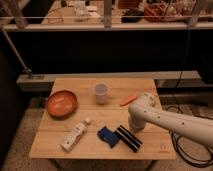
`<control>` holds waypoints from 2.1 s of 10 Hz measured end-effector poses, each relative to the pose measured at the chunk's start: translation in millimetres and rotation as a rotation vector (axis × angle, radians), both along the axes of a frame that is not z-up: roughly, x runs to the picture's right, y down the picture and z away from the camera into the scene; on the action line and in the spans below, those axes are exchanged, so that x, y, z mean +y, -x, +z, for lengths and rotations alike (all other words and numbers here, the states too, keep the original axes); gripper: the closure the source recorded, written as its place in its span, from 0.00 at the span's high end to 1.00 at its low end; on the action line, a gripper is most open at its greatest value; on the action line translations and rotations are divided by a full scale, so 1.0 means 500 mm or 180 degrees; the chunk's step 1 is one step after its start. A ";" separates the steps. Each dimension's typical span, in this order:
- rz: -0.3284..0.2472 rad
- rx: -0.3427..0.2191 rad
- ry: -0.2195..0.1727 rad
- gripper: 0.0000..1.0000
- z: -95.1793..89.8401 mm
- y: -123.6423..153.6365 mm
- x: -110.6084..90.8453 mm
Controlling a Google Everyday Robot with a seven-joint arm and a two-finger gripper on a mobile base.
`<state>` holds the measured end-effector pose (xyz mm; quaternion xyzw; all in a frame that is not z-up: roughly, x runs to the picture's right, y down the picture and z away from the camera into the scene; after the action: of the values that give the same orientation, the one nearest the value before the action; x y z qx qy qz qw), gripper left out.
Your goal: Push the eraser across the table
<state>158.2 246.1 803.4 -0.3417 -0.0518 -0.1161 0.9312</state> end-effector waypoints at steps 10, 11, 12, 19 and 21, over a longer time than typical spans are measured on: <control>0.0088 0.0128 0.0133 0.00 -0.005 0.102 0.024; 0.0092 0.0127 0.0119 0.00 -0.009 0.108 0.023; 0.0084 0.0120 0.0114 0.00 -0.013 0.120 0.025; -0.0100 -0.0012 0.0216 0.00 -0.016 0.182 0.045; -0.0141 -0.0073 0.0234 0.00 -0.020 0.197 0.049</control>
<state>59.4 270.7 793.4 -0.3755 -0.0591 -0.1387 0.9145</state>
